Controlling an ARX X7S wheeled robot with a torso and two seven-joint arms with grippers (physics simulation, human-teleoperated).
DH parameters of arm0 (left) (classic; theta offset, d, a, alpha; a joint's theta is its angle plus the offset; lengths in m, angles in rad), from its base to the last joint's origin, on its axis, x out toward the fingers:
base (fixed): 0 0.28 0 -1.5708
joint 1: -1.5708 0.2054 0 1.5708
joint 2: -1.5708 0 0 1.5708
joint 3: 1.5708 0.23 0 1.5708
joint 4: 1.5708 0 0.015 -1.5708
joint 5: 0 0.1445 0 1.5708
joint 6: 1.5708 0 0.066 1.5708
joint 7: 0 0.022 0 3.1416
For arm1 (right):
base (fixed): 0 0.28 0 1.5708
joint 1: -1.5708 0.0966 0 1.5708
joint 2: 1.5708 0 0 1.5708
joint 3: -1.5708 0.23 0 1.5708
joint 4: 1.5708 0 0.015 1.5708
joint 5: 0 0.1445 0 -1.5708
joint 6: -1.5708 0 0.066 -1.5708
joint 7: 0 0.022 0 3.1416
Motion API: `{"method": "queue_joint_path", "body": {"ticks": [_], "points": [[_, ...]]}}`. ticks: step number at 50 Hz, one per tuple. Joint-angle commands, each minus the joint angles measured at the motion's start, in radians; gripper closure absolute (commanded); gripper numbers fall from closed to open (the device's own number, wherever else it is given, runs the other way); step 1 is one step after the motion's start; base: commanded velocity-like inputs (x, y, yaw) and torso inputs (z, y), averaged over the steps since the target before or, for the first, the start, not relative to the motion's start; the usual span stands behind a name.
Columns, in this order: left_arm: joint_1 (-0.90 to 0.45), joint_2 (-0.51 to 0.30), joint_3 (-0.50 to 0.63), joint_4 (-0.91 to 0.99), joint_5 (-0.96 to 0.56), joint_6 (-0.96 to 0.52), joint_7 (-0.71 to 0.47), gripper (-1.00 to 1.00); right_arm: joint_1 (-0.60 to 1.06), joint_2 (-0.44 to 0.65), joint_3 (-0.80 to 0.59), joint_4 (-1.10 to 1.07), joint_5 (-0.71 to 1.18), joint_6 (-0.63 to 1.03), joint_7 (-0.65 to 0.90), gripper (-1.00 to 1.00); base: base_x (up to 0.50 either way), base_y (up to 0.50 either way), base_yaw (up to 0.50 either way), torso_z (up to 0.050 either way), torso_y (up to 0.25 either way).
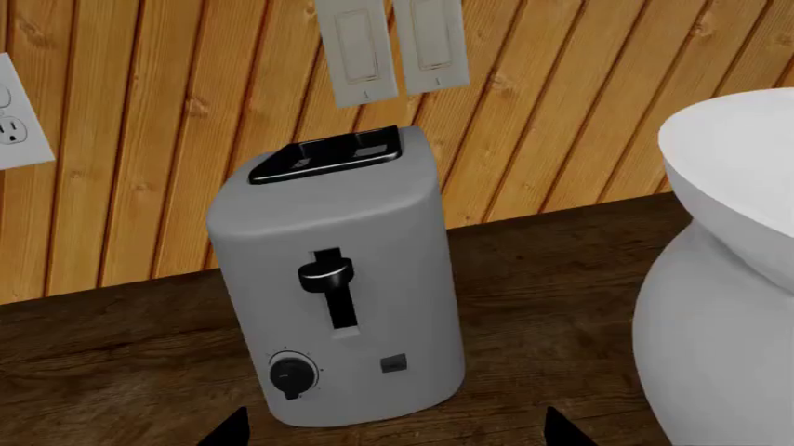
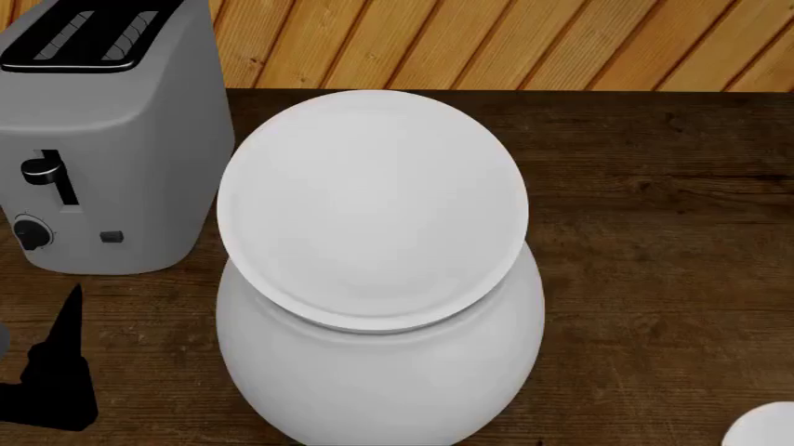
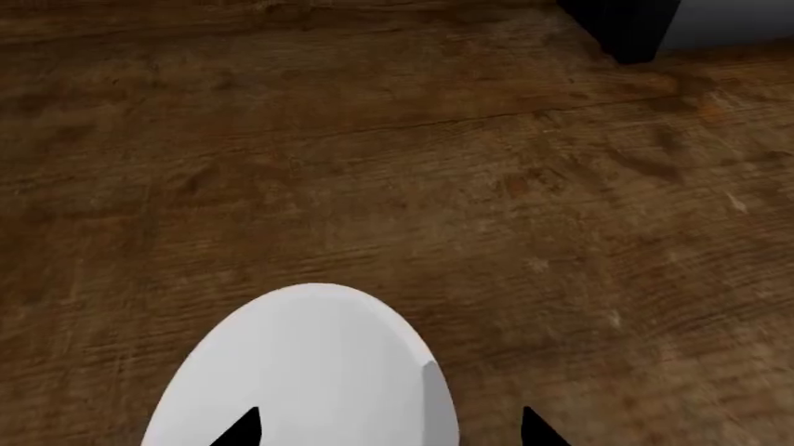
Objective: Stack the bowls from largest to smallest.
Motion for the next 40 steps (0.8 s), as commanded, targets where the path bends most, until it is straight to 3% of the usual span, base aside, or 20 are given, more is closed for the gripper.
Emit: {"method": "queue_joint_path", "body": {"ticks": [1,5,6,18,26,40], "points": [[0.000,-0.003,0.005,-0.006,-0.001,0.006,-0.002,-1.00,-0.028,-0.022,-0.043,0.057,-0.073,-0.013,-0.004,-1.00,0.00,0.00,0.00,0.000,0.000],[0.000,-0.003,0.009,-0.005,-0.001,0.007,-0.004,-1.00,-0.036,-0.027,-0.023,0.049,-0.058,-0.011,-0.005,-1.00,0.00,0.00,0.00,0.000,0.000],[0.000,-0.003,0.012,-0.007,0.001,0.009,-0.004,-1.00,-0.036,-0.026,-0.017,0.042,-0.052,-0.011,-0.007,1.00,0.00,0.00,0.00,0.000,0.000],[-0.001,-0.007,0.020,-0.011,0.000,0.014,-0.006,-1.00,-0.025,-0.024,0.065,-0.050,0.039,0.029,0.023,1.00,0.00,0.00,0.00,0.000,0.000],[-0.003,-0.008,0.014,-0.006,-0.009,0.008,-0.010,-1.00,0.090,-0.065,0.171,-0.107,0.268,0.132,0.147,1.00,0.00,0.00,0.00,0.000,0.000],[-0.005,-0.012,-0.001,-0.001,-0.024,0.005,-0.015,-1.00,0.302,-0.079,0.165,-0.064,0.573,0.178,0.352,1.00,0.00,0.00,0.00,0.000,0.000]]}}
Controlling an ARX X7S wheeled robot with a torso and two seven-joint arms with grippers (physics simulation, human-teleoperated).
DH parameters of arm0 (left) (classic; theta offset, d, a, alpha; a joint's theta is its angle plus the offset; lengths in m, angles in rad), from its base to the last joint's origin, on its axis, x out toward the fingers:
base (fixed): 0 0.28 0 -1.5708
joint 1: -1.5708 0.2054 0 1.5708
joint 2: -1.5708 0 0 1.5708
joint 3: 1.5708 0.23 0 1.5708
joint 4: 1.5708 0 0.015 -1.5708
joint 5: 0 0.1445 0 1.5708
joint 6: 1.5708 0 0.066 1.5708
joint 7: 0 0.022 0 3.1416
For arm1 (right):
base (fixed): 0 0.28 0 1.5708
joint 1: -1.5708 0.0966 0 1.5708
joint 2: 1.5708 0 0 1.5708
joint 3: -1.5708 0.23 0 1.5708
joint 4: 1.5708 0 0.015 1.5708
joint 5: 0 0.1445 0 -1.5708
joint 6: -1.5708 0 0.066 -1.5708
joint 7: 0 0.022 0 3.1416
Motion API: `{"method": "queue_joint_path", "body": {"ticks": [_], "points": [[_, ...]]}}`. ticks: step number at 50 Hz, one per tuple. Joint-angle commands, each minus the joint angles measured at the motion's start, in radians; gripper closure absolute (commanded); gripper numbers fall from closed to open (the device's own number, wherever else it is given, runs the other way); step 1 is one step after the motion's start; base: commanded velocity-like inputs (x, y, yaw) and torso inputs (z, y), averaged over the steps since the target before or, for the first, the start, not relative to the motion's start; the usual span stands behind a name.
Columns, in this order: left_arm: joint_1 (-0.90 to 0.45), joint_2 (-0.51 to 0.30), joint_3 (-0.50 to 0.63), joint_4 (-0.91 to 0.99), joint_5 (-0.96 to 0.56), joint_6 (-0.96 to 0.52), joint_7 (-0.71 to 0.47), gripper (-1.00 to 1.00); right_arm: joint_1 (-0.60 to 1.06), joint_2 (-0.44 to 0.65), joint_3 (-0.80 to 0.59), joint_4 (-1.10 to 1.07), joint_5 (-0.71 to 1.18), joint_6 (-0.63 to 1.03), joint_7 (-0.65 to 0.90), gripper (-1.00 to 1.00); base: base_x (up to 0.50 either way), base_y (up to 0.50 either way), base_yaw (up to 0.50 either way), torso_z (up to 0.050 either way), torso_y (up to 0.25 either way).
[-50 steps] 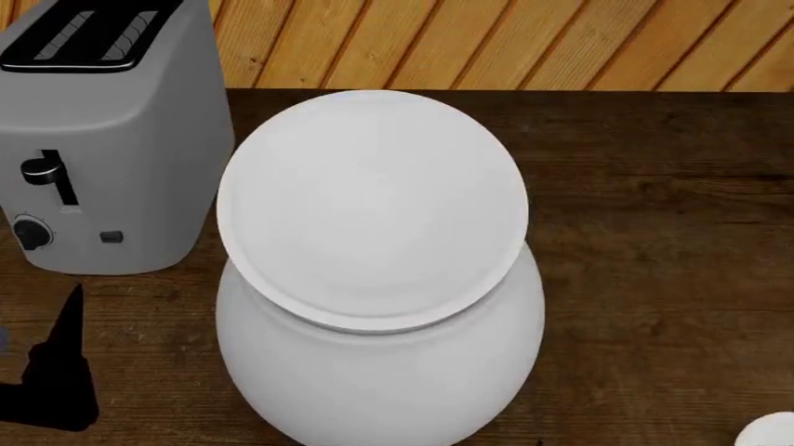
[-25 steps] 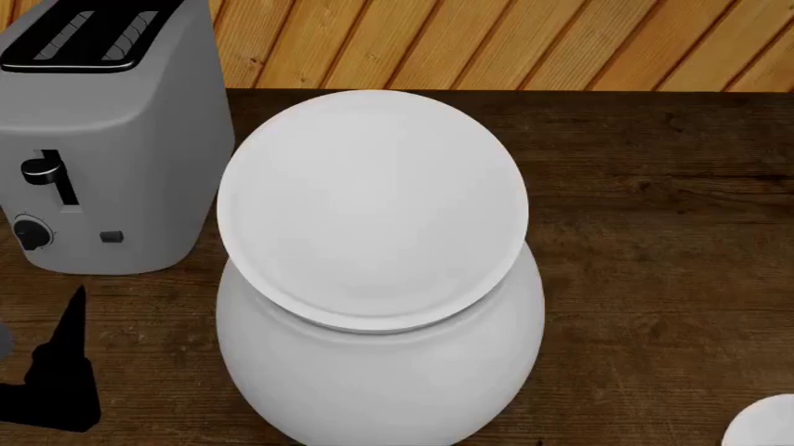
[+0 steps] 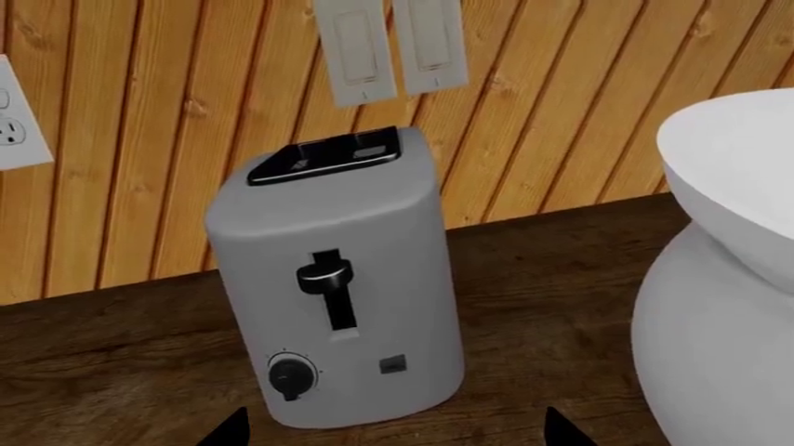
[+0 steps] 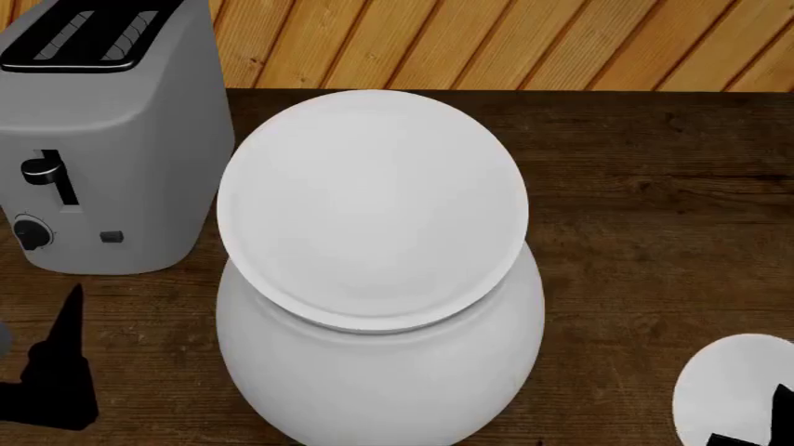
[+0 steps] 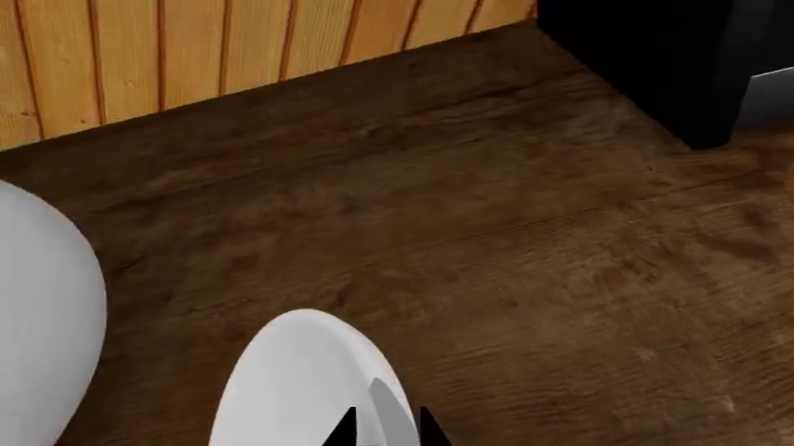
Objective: Stack the bowls from largest to smallest.
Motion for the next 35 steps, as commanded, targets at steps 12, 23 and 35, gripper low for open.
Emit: {"method": "queue_joint_path", "body": {"ticks": [12,23,35], "points": [[0.003,-0.007,-0.007,-0.008,-0.008,0.012,-0.003,-1.00,0.489,0.059,-0.150,0.090,0.625,-0.099,0.499,1.00,0.00,0.00,0.00,0.000,0.000],[0.006,-0.011,-0.006,-0.015,-0.009,0.019,-0.003,-1.00,0.813,0.029,-0.390,0.228,0.731,-0.178,0.565,1.00,0.00,0.00,0.00,0.000,0.000],[0.004,-0.017,-0.026,-0.023,-0.020,0.024,-0.001,-1.00,0.986,-0.190,-0.593,0.398,0.682,-0.206,0.529,1.00,0.00,0.00,0.00,0.000,0.000]]}}
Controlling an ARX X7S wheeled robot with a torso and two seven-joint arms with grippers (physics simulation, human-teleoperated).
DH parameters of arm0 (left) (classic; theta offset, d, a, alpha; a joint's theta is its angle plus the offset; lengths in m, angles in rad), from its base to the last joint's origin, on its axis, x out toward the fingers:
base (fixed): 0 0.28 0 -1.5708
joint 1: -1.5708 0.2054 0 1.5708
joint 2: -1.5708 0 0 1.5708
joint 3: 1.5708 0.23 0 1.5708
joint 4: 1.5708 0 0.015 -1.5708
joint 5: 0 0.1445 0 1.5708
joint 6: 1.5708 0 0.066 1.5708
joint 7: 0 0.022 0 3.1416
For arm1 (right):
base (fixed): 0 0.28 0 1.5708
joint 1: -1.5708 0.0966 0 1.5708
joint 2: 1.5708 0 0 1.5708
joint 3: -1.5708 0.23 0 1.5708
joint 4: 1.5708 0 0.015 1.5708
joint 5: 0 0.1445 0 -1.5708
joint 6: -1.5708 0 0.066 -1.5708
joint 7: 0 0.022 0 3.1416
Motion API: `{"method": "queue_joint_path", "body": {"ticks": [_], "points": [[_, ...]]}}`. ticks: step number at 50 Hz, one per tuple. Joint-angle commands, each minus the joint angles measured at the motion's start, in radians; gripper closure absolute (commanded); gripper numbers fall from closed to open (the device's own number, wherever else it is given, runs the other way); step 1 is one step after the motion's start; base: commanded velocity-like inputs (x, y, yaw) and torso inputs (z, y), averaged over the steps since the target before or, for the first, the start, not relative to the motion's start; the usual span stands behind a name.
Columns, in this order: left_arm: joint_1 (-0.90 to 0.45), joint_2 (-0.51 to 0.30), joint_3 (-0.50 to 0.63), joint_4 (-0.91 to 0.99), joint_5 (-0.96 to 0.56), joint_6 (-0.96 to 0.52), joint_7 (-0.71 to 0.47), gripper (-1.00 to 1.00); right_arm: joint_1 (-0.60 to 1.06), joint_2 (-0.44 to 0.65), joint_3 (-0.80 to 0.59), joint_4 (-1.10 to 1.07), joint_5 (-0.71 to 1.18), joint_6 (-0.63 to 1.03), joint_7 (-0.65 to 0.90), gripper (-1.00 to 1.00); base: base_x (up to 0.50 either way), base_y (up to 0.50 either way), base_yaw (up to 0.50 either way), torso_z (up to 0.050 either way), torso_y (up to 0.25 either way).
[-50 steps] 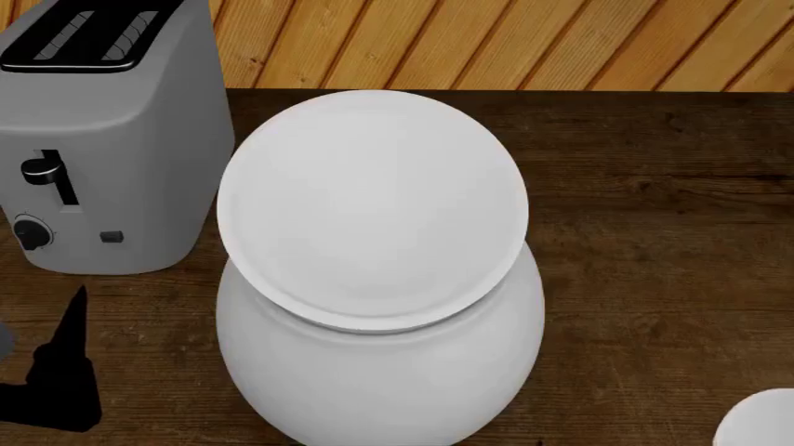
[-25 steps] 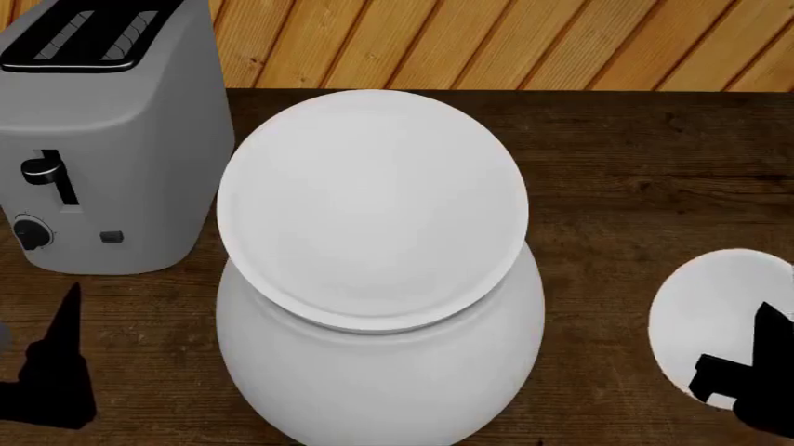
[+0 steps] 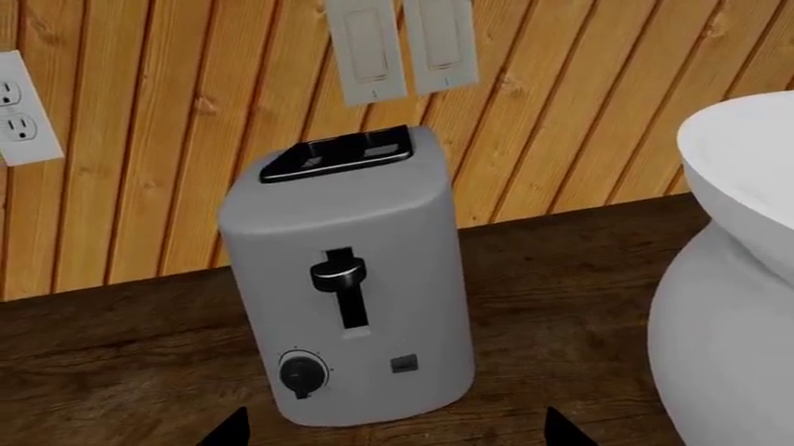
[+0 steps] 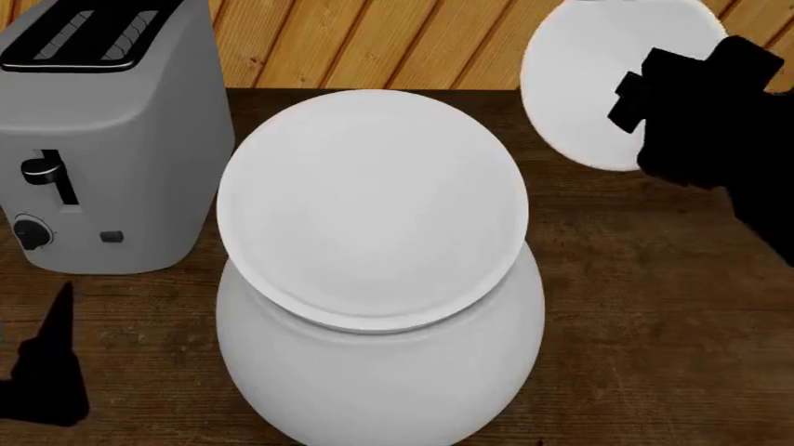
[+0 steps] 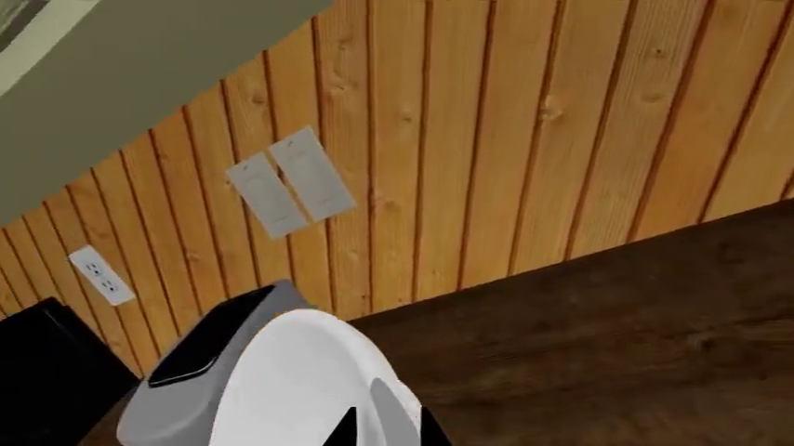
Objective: Stack the bowls from largest to smallest.
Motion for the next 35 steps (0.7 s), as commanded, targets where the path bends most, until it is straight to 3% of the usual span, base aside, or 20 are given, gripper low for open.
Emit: {"method": "queue_joint_path", "body": {"ticks": [1,15,35], "points": [[-0.003,-0.004,-0.013,-0.008,-0.009,0.005,0.001,-1.00,0.199,-0.149,-0.175,0.138,0.000,-0.039,-0.006,1.00,0.00,0.00,0.00,0.000,0.000],[0.005,-0.009,-0.035,-0.003,-0.027,0.004,-0.001,-1.00,0.172,-0.292,-0.289,0.195,-0.110,-0.033,-0.097,1.00,0.00,0.00,0.00,0.000,0.000],[0.001,-0.012,-0.024,-0.012,-0.027,0.013,-0.006,-1.00,0.036,-0.284,-0.310,0.138,-0.153,-0.035,-0.132,1.00,0.00,0.00,0.00,0.000,0.000]]}}
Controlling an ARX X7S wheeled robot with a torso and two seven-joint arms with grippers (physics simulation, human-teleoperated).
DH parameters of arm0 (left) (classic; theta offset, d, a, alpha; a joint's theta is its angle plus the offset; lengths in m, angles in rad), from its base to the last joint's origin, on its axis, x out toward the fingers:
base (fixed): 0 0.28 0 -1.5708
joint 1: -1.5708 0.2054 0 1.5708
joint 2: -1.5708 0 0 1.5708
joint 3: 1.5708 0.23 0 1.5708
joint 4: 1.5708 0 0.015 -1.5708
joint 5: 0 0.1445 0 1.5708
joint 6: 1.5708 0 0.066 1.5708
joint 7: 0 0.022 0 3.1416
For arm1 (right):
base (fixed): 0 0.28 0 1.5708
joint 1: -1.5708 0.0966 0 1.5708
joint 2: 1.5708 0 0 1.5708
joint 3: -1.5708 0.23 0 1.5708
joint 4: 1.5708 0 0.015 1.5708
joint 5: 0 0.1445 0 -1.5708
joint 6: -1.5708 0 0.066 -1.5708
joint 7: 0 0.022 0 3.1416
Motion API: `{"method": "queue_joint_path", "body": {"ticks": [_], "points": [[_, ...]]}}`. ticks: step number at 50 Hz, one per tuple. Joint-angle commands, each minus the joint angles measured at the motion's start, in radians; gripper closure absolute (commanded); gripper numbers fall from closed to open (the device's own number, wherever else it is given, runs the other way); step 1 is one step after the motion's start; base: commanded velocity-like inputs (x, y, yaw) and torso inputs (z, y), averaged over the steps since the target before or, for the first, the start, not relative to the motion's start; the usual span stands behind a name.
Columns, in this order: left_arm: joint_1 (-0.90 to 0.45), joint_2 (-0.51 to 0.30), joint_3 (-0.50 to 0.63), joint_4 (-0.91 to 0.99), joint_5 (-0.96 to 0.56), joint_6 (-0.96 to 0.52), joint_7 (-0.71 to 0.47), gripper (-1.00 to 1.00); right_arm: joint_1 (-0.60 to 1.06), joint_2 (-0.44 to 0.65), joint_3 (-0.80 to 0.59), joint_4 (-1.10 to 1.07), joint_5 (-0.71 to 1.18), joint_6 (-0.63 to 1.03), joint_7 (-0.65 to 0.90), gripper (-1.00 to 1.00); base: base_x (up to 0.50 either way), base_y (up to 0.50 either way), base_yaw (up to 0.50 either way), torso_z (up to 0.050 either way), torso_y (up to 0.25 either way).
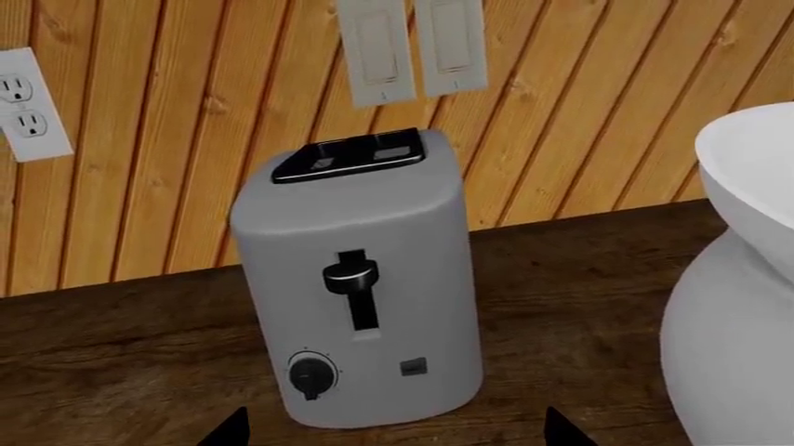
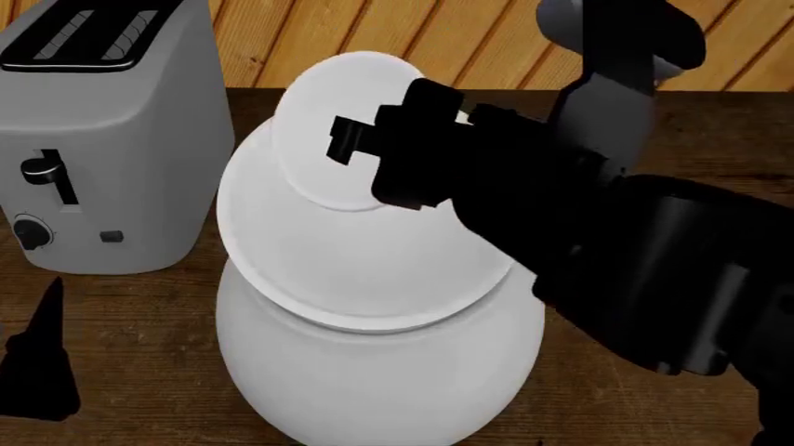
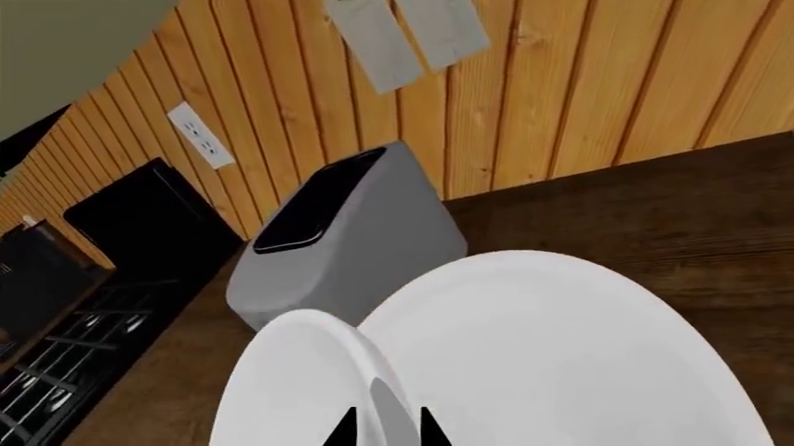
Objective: Stack the bowls from largest to smallest.
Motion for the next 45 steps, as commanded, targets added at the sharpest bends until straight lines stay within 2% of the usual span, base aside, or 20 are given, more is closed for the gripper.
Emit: {"method": "queue_joint_path", "body": {"ticks": [1,38,39,45], "points": [[-0.001,-0.004,-0.001,-0.001,-0.005,0.001,-0.003,-1.00,-0.052,-0.006,-0.014,-0.020,-0.038,-0.005,-0.028,1.00,0.00,0.00,0.00,0.000,0.000],[0.001,-0.016,0.007,0.002,-0.017,0.006,-0.012,-1.00,-0.114,0.016,-0.046,-0.043,-0.075,-0.014,-0.043,1.00,0.00,0.00,0.00,0.000,0.000],[0.001,-0.017,0.005,0.004,-0.019,0.005,-0.012,-1.00,-0.111,0.016,-0.047,-0.044,-0.068,-0.014,-0.040,-1.00,0.00,0.00,0.00,0.000,0.000],[-0.001,-0.016,0.004,0.004,-0.023,0.004,-0.015,-1.00,-0.095,0.020,-0.048,-0.057,-0.059,-0.015,-0.028,-1.00,0.00,0.00,0.00,0.000,0.000]]}}
